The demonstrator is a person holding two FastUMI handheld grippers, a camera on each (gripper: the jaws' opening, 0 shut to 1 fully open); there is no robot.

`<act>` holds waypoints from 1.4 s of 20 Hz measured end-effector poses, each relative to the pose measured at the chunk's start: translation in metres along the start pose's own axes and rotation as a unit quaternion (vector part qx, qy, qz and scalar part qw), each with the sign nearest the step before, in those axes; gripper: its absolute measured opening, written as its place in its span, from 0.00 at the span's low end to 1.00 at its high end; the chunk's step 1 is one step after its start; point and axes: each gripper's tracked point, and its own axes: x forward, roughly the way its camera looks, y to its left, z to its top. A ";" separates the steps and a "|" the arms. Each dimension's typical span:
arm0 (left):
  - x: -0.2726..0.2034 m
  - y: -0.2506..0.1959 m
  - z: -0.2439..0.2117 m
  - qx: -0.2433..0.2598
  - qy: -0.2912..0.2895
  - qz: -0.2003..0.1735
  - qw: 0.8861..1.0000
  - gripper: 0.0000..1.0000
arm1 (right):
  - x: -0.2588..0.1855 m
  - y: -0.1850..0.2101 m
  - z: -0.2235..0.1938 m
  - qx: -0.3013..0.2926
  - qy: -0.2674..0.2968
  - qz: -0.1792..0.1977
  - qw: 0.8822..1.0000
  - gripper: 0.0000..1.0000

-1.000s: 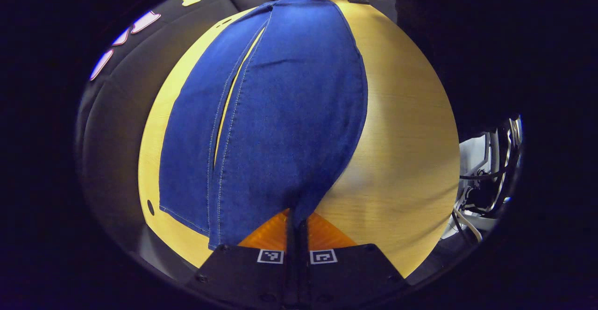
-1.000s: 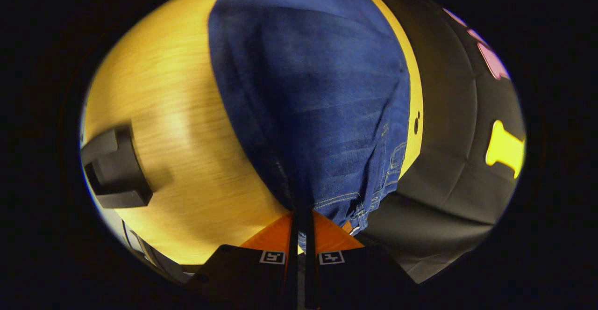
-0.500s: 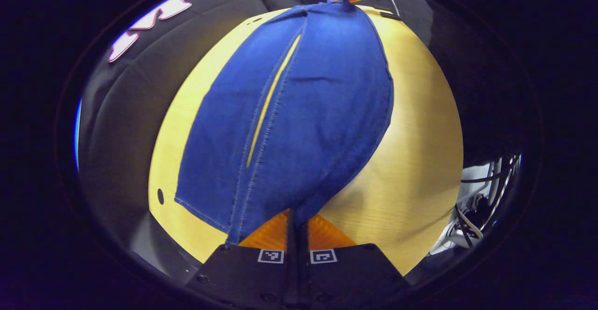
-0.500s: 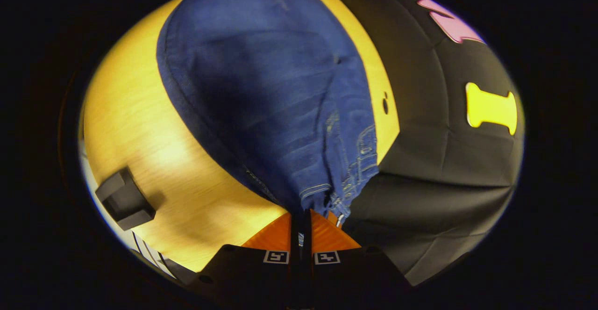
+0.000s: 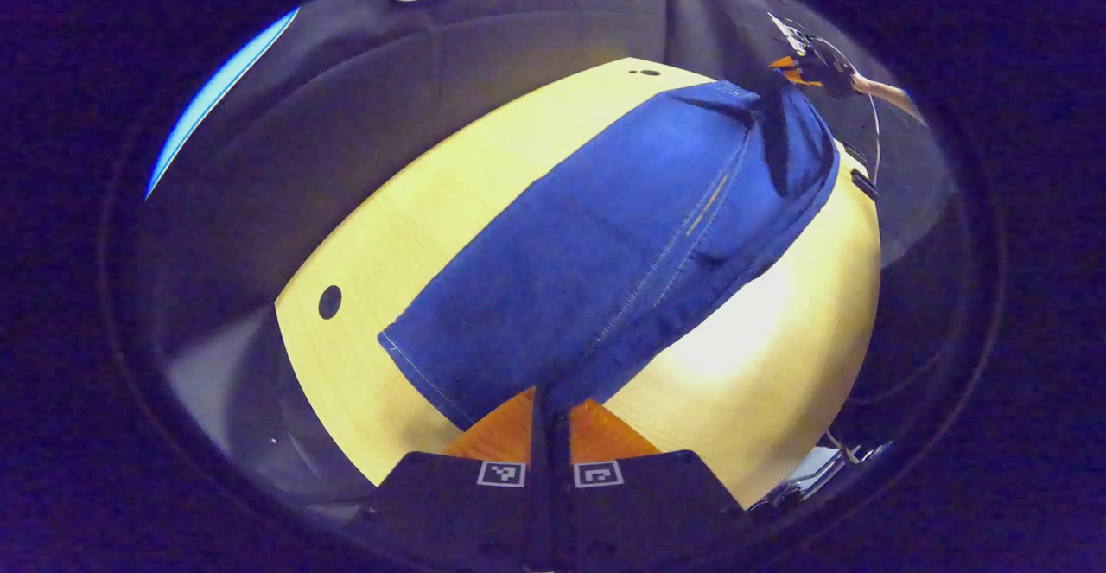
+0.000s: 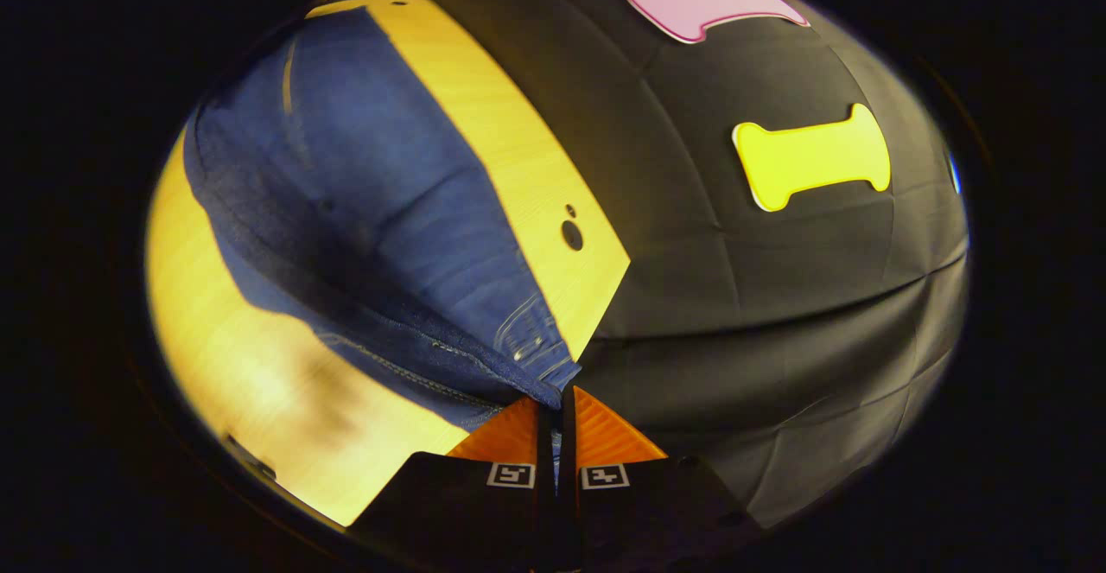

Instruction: Grasp the waist and the cuffs of the jeans and fold them to make the two legs overlap; first hold the waist and fold one-third of the jeans toward the cuffs, then hold the cuffs and fold the remaining one-third in the same direction to finish folding.

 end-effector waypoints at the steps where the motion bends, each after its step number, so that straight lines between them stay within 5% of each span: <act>1: 0.002 0.004 0.010 -0.025 0.003 0.000 1.000 0.06 | 0.013 -0.008 0.010 0.018 0.000 -0.002 1.000 0.05; 4: 0.026 0.031 0.034 -0.077 0.015 0.002 0.997 0.06 | 0.063 -0.021 0.032 0.076 0.018 -0.001 0.997 0.05; 8: 0.079 0.065 0.031 -0.085 0.057 0.022 0.994 0.06 | 0.131 0.000 0.025 0.175 0.086 0.020 0.981 0.04; 11: 0.111 0.056 0.033 -0.109 0.059 0.007 0.992 0.16 | 0.162 0.025 0.014 0.150 0.126 0.027 0.980 0.05; 14: 0.108 0.051 0.051 -0.142 0.003 0.001 0.990 0.96 | 0.168 0.038 0.025 0.163 0.111 0.042 0.980 0.13; 16: 0.094 0.060 0.062 -0.156 -0.040 0.026 0.987 0.98 | 0.166 0.029 0.033 0.221 0.094 0.046 0.970 0.40; 18: 0.066 0.076 0.074 -0.153 -0.088 0.073 0.982 0.99 | 0.161 0.010 0.039 0.286 0.080 0.032 0.954 0.62; 20: 0.031 0.075 0.095 -0.158 -0.150 0.086 0.972 0.99 | 0.144 -0.010 0.040 0.350 0.065 0.029 0.934 0.96; 24: -0.043 0.072 0.113 -0.166 -0.240 0.089 0.952 0.97 | 0.112 -0.066 0.043 0.457 0.015 0.005 0.889 0.96; 28: -0.077 0.057 0.124 -0.223 -0.312 0.038 0.923 0.97 | 0.088 -0.053 0.015 0.588 0.030 0.037 0.808 0.97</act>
